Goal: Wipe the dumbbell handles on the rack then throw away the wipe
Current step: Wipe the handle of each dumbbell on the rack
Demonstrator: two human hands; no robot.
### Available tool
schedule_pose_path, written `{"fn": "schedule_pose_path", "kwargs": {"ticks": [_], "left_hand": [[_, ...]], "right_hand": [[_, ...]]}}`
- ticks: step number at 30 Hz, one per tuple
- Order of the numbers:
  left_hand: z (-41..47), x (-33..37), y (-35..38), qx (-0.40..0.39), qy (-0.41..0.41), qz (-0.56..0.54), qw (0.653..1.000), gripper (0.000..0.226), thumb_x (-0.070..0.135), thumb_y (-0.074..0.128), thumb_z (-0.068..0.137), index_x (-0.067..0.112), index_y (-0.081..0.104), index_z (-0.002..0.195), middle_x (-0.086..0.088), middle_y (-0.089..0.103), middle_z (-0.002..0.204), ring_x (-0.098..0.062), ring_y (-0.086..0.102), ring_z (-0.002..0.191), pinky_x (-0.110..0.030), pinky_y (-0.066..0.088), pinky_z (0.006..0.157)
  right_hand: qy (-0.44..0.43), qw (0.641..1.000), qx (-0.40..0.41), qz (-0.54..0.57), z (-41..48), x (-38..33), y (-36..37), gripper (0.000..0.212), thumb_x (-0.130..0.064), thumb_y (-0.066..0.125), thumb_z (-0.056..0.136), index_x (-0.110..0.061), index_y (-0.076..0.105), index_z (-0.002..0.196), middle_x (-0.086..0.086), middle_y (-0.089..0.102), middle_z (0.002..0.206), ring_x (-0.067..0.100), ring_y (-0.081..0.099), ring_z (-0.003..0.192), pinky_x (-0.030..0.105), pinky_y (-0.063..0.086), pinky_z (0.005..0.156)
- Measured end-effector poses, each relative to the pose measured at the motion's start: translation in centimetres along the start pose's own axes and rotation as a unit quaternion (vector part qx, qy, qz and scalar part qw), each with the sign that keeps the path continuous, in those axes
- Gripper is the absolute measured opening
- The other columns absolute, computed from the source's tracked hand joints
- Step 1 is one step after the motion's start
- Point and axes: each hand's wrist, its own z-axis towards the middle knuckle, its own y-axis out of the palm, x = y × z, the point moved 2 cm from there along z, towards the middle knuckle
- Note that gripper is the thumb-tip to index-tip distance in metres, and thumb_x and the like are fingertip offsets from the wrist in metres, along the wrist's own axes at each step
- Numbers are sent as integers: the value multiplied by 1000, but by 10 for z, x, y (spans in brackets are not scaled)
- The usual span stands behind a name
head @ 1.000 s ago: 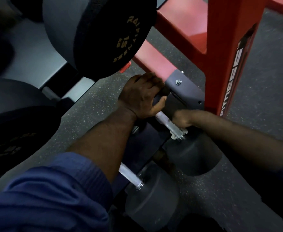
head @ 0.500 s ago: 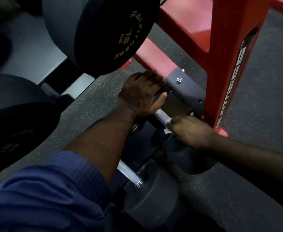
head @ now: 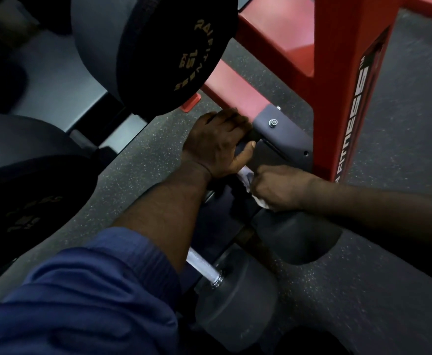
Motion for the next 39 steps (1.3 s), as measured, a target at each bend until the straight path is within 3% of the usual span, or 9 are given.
{"fn": "schedule_pose_path", "kwargs": {"ticks": [2, 6, 9, 14, 19, 25, 32, 35, 39], "left_hand": [[-1, 0, -1, 0, -4, 1, 1000, 42, 48, 54, 96, 18, 74, 119, 1, 72, 125, -25, 59, 131, -44, 45, 101], [1, 0, -1, -9, -1, -3, 1000, 43, 49, 55, 95, 18, 73, 119, 0, 72, 125, -25, 59, 131, -45, 44, 102], [0, 0, 0, -18, 0, 9, 1000, 45, 50, 53, 96, 19, 73, 121, 1, 71, 127, -24, 58, 132, -44, 44, 103], [0, -1, 3, -22, 2, 10, 1000, 47, 50, 53, 96, 19, 73, 124, 1, 70, 131, -23, 57, 134, -43, 42, 105], [1, -1, 3, -32, -1, 14, 999, 47, 49, 53, 95, 19, 72, 126, 1, 69, 134, -24, 57, 134, -44, 43, 106], [3, 2, -3, -52, 1, 24, 998, 47, 47, 53, 94, 19, 70, 128, 2, 67, 136, -23, 54, 137, -45, 43, 105], [3, 3, -4, -68, -5, 29, 997, 48, 46, 51, 96, 19, 68, 131, 2, 65, 140, -23, 52, 139, -46, 43, 106], [2, 2, -4, -61, -1, 31, 998, 48, 45, 52, 96, 18, 69, 131, 0, 65, 139, -25, 54, 138, -46, 44, 104], [1, 3, -3, -55, 1, 32, 998, 47, 45, 53, 95, 18, 70, 130, -1, 67, 138, -25, 55, 136, -46, 44, 103]], "right_hand": [[13, 999, -10, 31, 2, 0, 13, 25, -34, 39, 85, -24, 61, 83, 7, 63, 83, 25, 53, 71, 42, 54, 66], [-6, 994, -79, 72, -12, 10, 34, 14, -35, 59, 73, -26, 49, 68, 2, 52, 67, 27, 58, 62, 39, 56, 60], [22, 994, -98, 52, -6, 14, 13, 16, -31, 71, 79, -17, 71, 87, 9, 68, 86, 30, 67, 80, 37, 57, 73], [177, 971, -149, 61, -8, 38, 0, 30, -35, 72, 79, -9, 69, 93, 15, 71, 102, 33, 69, 95, 30, 53, 74], [100, 961, -253, 50, -9, 36, -8, 25, -32, 59, 80, -11, 69, 88, 15, 70, 100, 34, 68, 96, 32, 54, 77], [148, 959, -172, 171, -6, 50, 3, 16, -13, 64, 82, -18, 72, 95, 1, 75, 98, 22, 70, 98, 23, 48, 75], [104, 954, -252, 129, 9, 47, 12, 30, -10, 59, 87, -11, 74, 112, 6, 72, 116, 28, 68, 106, 25, 50, 76], [144, 947, -236, 164, 9, 56, 7, 31, -6, 63, 79, -16, 79, 104, 2, 77, 106, 20, 71, 97, 28, 58, 82], [189, 939, -218, 188, 17, 37, 24, 28, -5, 53, 89, -4, 68, 113, 15, 70, 118, 32, 67, 107, 26, 49, 76]]}}
